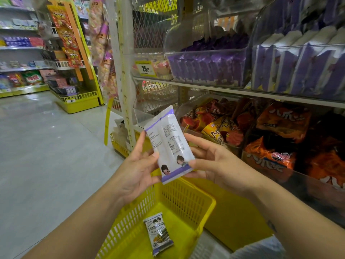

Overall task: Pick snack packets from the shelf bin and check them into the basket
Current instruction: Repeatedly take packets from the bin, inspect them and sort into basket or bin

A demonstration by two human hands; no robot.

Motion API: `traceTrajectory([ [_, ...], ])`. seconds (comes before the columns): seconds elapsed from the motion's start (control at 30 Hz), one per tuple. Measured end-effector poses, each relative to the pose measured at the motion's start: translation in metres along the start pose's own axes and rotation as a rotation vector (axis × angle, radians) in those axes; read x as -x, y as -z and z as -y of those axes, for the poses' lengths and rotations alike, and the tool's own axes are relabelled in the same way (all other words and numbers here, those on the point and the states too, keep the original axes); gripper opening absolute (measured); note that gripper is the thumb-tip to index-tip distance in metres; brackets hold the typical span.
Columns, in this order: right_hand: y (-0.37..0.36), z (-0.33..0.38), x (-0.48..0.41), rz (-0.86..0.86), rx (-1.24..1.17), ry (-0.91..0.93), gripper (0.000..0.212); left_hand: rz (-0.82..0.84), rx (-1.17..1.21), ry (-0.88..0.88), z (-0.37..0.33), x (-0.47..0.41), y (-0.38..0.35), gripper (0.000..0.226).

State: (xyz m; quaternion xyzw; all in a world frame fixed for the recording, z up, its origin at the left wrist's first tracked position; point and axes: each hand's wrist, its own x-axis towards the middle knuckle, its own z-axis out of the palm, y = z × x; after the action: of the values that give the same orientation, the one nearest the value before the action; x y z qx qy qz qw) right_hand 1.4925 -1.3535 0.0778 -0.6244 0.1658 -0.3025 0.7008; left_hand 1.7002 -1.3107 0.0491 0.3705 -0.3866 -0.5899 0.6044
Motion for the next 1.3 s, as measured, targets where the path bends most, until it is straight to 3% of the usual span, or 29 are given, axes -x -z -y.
traceTrajectory([
  [0.17,0.006,0.0,0.001,0.004,0.171,0.003,0.069,-0.045,0.0,0.011,-0.002,0.001,-0.002,0.091],
  [0.33,0.003,-0.005,-0.001,-0.101,0.341,0.009,0.071,-0.082,-0.032,-0.024,-0.001,0.002,-0.005,0.093],
  [0.4,0.005,-0.006,-0.001,-0.095,0.288,-0.029,0.071,-0.101,-0.074,-0.054,-0.001,0.002,-0.006,0.092],
  [0.5,0.006,-0.003,-0.001,-0.072,0.081,-0.082,0.053,-0.092,-0.166,-0.071,0.0,0.005,-0.007,0.086],
  [0.67,-0.001,-0.011,-0.001,-0.117,0.174,-0.12,0.041,-0.025,-0.425,-0.047,0.014,0.009,-0.017,0.056],
  [0.83,-0.008,-0.016,-0.001,-0.136,0.257,-0.078,0.029,0.044,-0.608,-0.038,0.017,0.015,-0.026,0.07],
  [0.9,-0.008,-0.018,-0.002,-0.136,0.258,-0.059,0.026,0.026,-0.672,-0.027,0.015,0.015,-0.027,0.07],
  [1.03,-0.01,-0.022,-0.002,-0.154,0.322,-0.035,0.027,-0.019,-0.718,-0.011,0.021,0.016,-0.028,0.094],
  [1.1,-0.012,-0.024,-0.003,-0.157,0.374,-0.043,0.03,-0.071,-0.719,-0.007,0.023,0.014,-0.027,0.096],
  [1.3,-0.014,-0.023,-0.004,-0.13,0.39,-0.051,0.03,-0.198,-0.604,-0.006,0.021,0.008,-0.021,0.049],
])
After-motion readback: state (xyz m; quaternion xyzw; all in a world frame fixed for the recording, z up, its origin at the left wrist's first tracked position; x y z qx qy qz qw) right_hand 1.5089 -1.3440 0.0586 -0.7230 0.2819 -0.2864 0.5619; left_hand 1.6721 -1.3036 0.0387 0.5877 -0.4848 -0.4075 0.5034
